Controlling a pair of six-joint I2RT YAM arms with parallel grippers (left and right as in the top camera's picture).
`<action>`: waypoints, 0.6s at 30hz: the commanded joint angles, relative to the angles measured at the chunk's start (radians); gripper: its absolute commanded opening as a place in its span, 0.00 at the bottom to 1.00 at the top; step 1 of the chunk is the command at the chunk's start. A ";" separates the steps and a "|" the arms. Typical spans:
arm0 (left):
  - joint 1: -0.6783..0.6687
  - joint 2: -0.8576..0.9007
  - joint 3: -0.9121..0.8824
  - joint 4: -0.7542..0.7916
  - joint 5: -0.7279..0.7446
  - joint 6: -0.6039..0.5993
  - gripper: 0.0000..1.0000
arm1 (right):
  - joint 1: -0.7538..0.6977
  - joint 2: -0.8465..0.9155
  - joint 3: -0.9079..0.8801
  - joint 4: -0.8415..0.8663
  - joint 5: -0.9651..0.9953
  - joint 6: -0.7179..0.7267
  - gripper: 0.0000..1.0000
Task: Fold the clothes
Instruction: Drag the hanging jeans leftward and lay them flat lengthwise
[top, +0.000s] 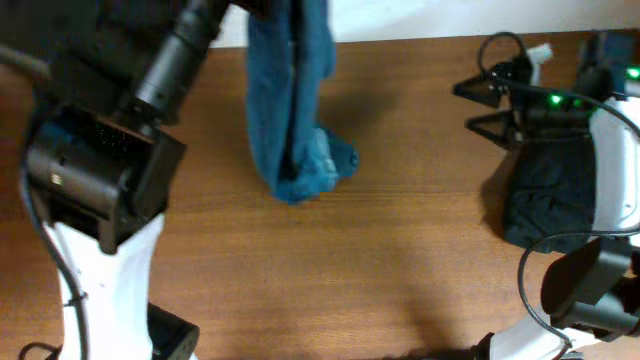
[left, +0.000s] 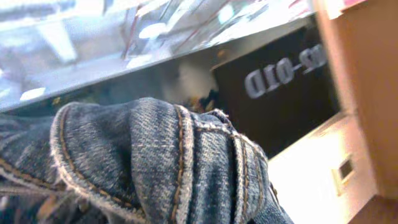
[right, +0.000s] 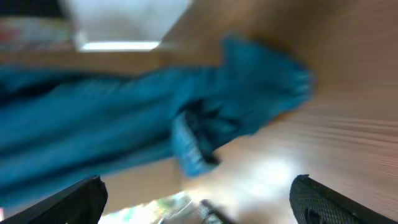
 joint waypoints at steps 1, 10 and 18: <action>-0.084 -0.054 0.032 0.126 -0.038 0.129 0.01 | -0.030 -0.021 0.003 -0.016 0.237 -0.014 0.99; -0.109 -0.050 0.032 0.409 -0.129 0.286 0.01 | -0.029 -0.020 0.003 -0.027 0.362 -0.014 0.99; -0.109 -0.031 0.031 0.423 -0.132 0.302 0.01 | -0.029 -0.020 0.003 -0.032 0.360 -0.014 0.99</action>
